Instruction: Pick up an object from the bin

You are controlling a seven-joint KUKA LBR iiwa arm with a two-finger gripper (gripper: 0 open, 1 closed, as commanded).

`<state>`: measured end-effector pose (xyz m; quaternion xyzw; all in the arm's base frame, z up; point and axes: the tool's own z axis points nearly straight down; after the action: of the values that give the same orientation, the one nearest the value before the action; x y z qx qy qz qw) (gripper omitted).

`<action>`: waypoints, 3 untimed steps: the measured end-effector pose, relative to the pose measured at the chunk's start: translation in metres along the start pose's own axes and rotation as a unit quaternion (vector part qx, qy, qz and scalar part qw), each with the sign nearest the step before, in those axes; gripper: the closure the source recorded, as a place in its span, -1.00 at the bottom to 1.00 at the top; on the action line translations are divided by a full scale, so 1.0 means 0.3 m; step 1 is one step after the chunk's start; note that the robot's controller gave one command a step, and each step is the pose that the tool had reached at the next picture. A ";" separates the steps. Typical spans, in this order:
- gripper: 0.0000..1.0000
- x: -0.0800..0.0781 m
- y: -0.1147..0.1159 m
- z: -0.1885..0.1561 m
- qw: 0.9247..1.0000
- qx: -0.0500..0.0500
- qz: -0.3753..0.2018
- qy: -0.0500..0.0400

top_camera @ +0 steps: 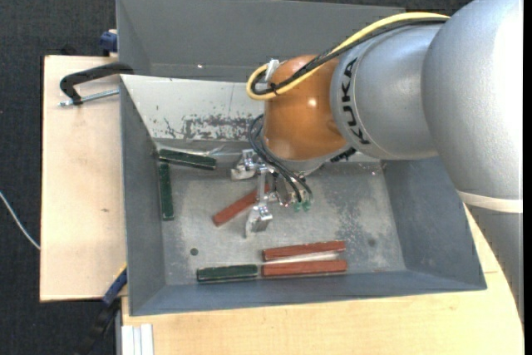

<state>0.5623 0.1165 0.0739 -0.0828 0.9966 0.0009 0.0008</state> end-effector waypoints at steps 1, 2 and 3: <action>-1.00 -0.001 -0.009 -0.001 1.000 -0.001 -0.002 -0.002; 1.00 -0.004 0.003 -0.014 1.000 0.000 0.000 0.003; 1.00 -0.004 0.003 -0.014 1.000 0.000 0.000 0.002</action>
Offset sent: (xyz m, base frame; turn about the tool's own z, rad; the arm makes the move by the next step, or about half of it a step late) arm 0.0000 0.0000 0.0000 0.0000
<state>0.5633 0.1176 0.0781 -0.0827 0.9966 0.0006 -0.0016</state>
